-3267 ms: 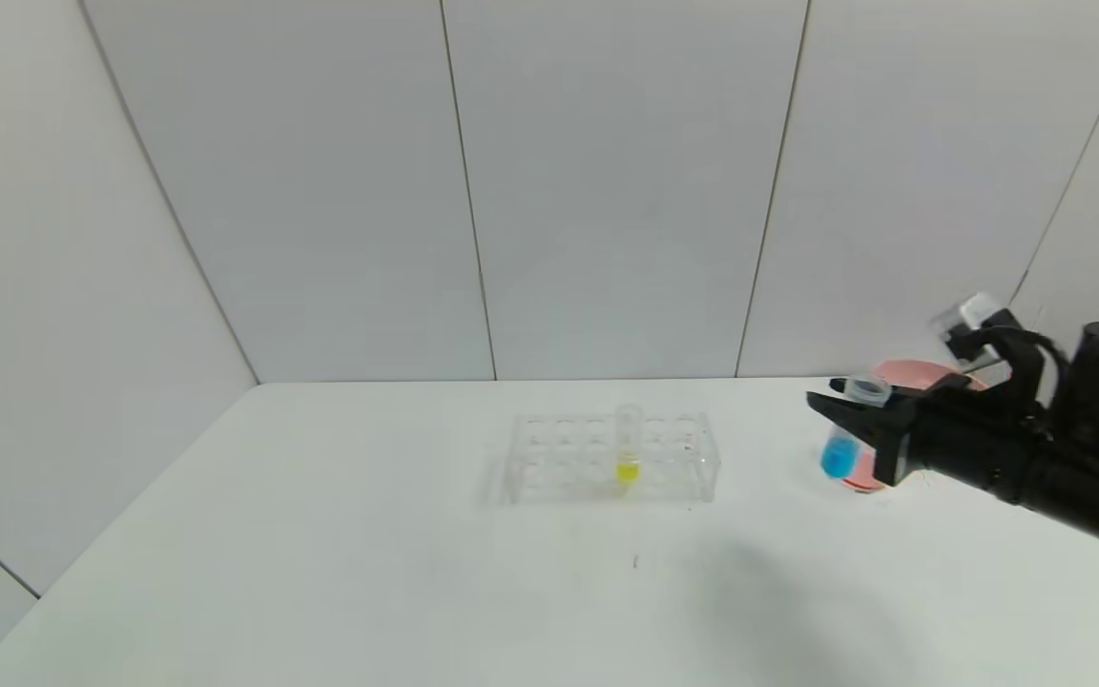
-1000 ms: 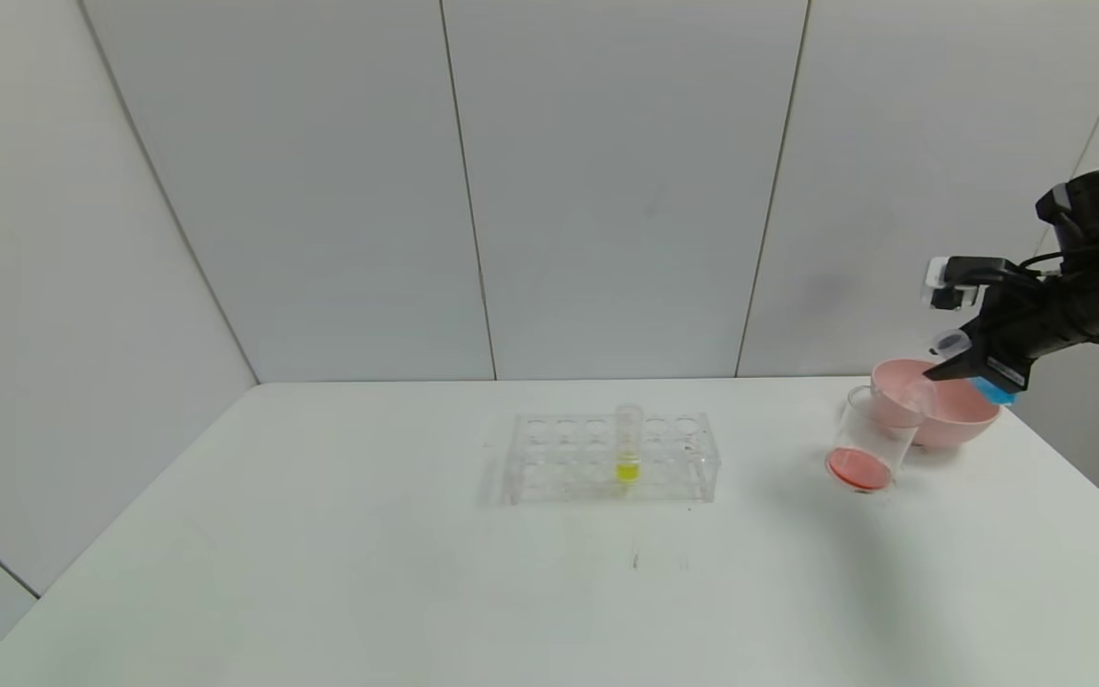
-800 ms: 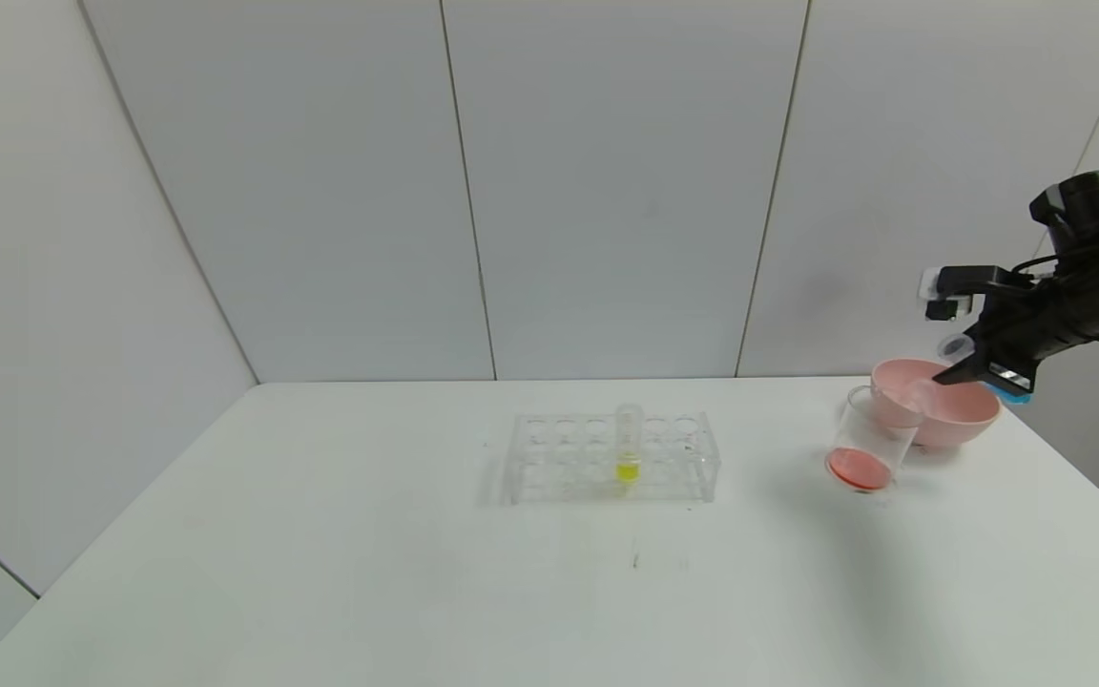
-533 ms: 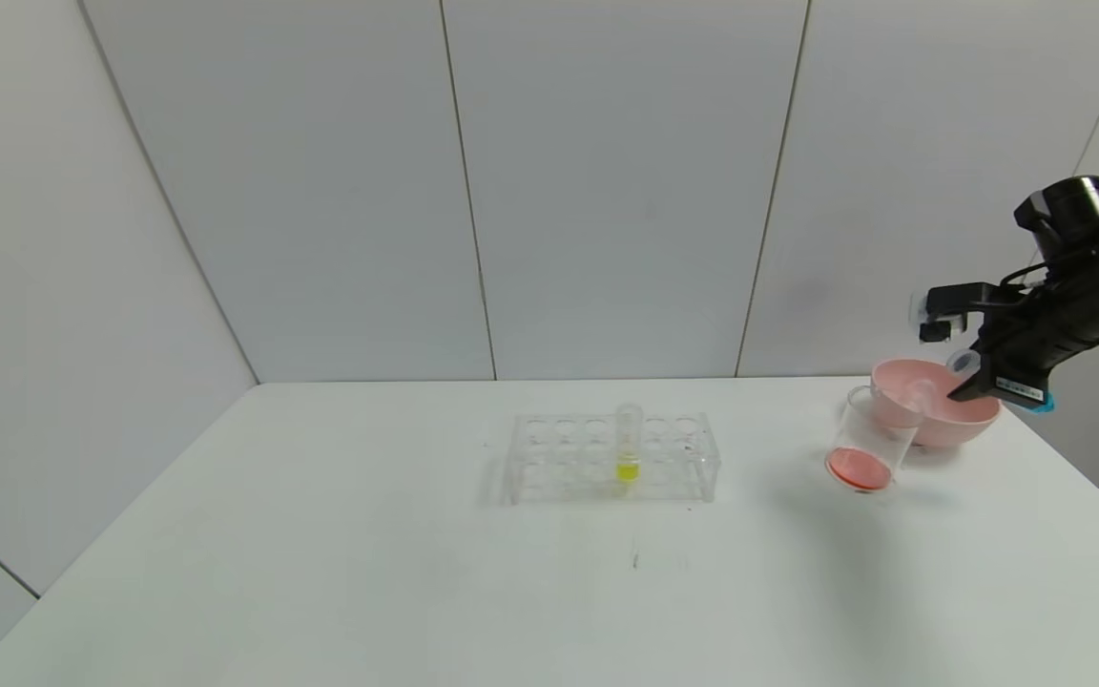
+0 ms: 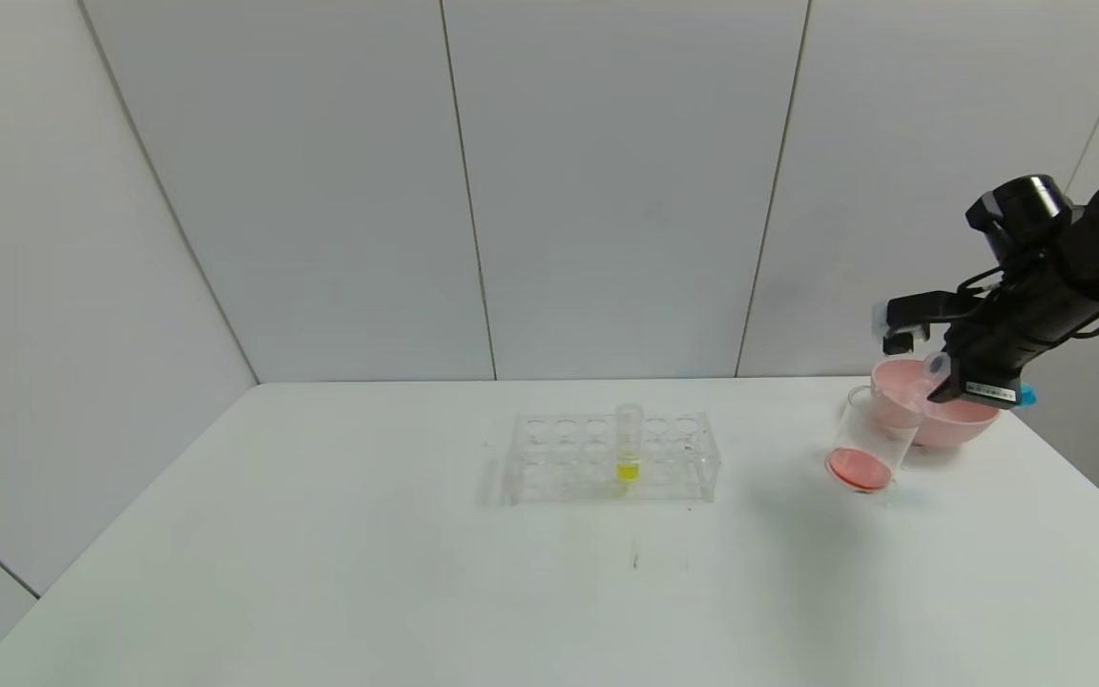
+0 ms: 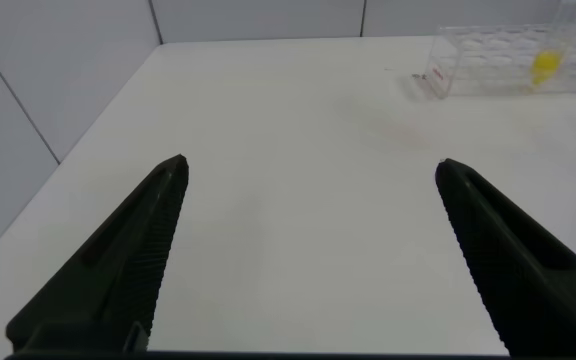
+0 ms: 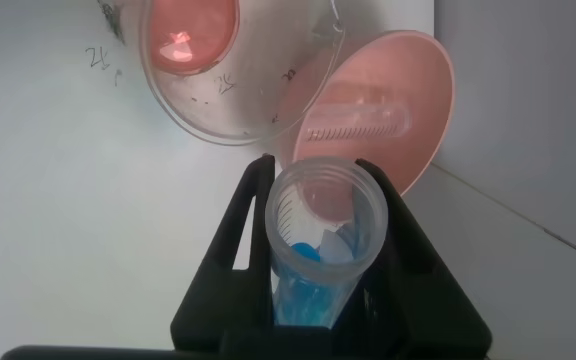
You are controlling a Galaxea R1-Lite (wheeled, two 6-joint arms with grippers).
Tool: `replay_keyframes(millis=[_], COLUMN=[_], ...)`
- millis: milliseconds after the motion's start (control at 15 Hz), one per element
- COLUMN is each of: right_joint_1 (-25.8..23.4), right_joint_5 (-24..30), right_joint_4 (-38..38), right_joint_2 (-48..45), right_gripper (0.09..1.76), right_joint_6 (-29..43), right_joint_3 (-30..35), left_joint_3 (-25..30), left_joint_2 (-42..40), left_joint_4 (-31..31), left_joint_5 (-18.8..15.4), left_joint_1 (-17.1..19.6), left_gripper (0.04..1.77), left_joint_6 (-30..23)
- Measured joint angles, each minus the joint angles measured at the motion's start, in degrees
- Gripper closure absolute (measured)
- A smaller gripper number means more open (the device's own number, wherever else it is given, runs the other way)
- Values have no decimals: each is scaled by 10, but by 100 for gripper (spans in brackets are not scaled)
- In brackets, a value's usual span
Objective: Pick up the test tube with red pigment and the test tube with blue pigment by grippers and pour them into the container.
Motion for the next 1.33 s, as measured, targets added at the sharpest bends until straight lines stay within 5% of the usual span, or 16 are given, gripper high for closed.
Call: replay_keyframes(millis=[1333], right_joint_1=[59], right_joint_5=[-196], right_joint_4=[-38], right_joint_2=[28], right_gripper=[127], right_joint_6=[-73], right_joint_3=[0], left_joint_3=[0], left_joint_2=[0], left_joint_4=[0], left_joint_5=[0], left_joint_1=[0], left_gripper=[5], left_joint_6=[0])
